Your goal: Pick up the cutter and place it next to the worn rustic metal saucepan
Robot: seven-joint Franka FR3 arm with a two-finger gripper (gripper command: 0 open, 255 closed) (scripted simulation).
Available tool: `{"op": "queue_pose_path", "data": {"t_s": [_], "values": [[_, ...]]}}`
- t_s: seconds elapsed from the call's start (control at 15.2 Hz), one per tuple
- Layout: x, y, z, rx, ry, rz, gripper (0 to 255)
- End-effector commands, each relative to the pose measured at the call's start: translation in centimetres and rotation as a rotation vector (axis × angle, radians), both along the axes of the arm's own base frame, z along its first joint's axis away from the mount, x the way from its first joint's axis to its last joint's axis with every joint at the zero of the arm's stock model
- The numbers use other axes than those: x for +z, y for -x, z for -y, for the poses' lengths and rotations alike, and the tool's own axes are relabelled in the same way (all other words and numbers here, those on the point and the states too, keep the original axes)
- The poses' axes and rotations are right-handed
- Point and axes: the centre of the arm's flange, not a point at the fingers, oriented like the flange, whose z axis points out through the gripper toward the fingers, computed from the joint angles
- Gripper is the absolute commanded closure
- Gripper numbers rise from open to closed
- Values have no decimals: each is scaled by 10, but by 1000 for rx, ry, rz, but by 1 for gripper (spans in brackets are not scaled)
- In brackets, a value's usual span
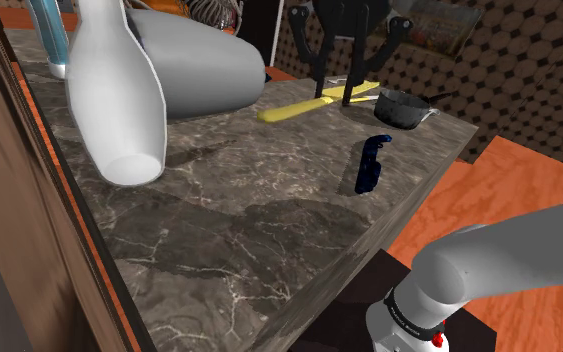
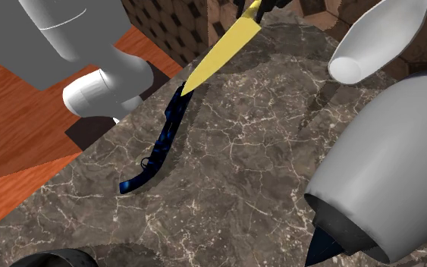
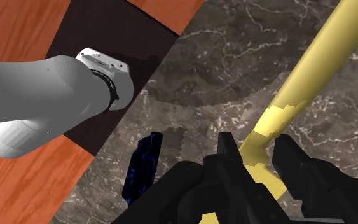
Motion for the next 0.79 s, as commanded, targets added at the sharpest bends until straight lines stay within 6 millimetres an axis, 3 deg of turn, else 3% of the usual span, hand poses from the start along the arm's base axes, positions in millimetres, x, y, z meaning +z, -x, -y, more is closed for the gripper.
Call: {"op": "queue_pose_path", "data": {"t_s": [0.0,0.73], "values": [[-2,6,25,2,-2,0,255],[-2,38,166,2,-2,0,255]]}}
